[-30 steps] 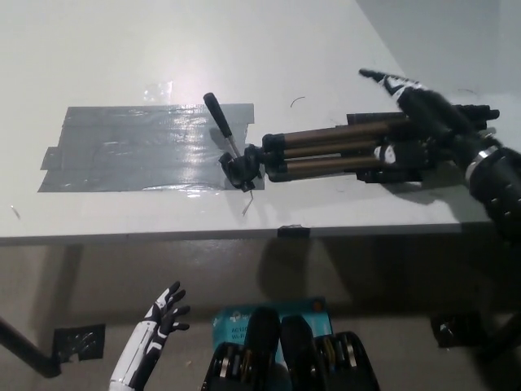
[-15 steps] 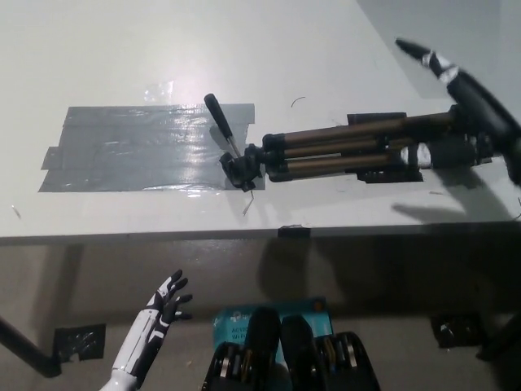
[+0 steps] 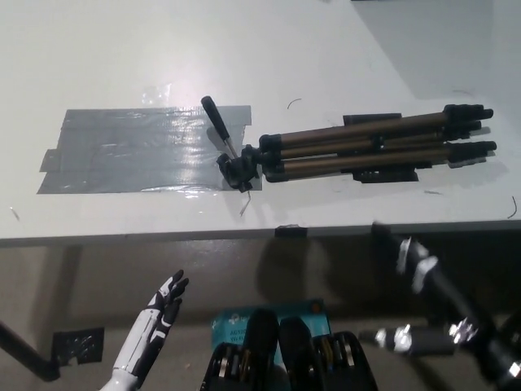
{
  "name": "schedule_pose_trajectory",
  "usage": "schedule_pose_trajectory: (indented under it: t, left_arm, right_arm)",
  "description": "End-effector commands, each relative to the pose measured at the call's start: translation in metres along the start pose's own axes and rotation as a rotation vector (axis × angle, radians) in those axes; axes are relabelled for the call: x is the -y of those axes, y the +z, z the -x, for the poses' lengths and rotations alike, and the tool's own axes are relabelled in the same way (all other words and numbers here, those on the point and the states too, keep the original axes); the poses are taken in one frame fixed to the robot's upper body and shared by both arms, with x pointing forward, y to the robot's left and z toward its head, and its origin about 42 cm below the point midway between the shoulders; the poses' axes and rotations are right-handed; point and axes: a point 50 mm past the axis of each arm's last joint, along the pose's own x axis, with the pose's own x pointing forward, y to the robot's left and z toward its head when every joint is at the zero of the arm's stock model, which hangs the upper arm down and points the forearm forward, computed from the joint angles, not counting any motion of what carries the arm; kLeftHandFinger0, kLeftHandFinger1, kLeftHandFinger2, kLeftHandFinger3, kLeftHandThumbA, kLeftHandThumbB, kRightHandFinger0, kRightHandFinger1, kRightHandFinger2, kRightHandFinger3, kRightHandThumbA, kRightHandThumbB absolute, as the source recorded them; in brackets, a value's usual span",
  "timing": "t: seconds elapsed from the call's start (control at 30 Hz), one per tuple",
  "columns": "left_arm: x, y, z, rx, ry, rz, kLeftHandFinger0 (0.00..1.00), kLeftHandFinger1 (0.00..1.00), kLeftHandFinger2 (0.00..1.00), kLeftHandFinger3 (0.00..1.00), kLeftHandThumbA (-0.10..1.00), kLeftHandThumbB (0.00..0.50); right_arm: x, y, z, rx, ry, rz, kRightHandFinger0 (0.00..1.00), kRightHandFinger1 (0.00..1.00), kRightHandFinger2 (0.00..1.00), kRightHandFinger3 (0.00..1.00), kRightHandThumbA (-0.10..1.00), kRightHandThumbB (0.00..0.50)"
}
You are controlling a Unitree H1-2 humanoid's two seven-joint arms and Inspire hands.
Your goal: A person hands a tripod to the robot which it grabs with its right hand and places in the middle of the table in front of it
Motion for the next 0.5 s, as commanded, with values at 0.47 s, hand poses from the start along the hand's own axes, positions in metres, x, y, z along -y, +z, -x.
schedule_pose_trajectory:
  t: [0.47]
  left_arm:
    - [-0.002, 0.006, 0.019, 0.056, 0.023, -0.009, 1.00, 1.00, 1.00, 1.00, 1.00, 0.319]
  right_arm:
    - [-0.035, -0.045, 0.015, -0.061, -0.107, -0.404, 1.00, 1.00, 1.00, 1.00, 1.00, 0.171]
